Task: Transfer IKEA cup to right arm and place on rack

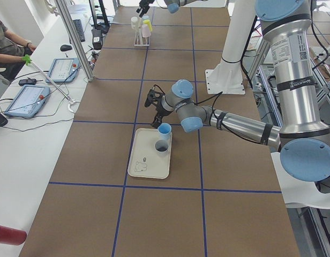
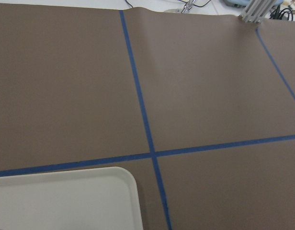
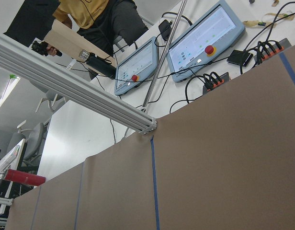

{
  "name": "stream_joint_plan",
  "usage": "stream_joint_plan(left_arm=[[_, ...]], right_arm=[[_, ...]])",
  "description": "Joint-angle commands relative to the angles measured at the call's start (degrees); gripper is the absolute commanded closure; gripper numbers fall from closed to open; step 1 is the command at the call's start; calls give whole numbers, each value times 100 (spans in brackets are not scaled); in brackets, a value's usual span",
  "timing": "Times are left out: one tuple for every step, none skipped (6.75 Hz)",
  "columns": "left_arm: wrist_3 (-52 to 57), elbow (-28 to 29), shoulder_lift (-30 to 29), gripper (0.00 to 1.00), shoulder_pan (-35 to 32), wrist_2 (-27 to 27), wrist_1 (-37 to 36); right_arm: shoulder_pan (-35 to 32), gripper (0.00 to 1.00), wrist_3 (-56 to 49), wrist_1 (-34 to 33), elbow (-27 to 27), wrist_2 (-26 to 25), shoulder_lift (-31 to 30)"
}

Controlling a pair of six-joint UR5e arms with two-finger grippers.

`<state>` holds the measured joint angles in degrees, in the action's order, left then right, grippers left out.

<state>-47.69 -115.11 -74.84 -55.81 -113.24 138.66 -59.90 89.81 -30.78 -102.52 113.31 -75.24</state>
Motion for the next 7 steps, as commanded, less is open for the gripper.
stream_joint_plan(left_arm=[[941,416,163,0,-35,-128,-15],[1407,767,102,0,-44,-137,-6],[1438,1023,75,0,-44,-146,64],[1630,1173,48,0,-44,-137,64],[1762,1392,-74,1,-35,-146,82],[1772,1534,-162,2,-27,-146,91],[1772,1579,-163,6,-18,-146,91]], right_arm=[[171,0,72,1,12,-11,54],[267,0,72,1,12,-72,62],[381,0,63,1,4,-133,63],[435,0,72,1,4,-134,123],[453,0,150,1,-5,-134,141],[453,0,160,1,-14,-134,150],[453,0,160,10,-5,-134,150]])
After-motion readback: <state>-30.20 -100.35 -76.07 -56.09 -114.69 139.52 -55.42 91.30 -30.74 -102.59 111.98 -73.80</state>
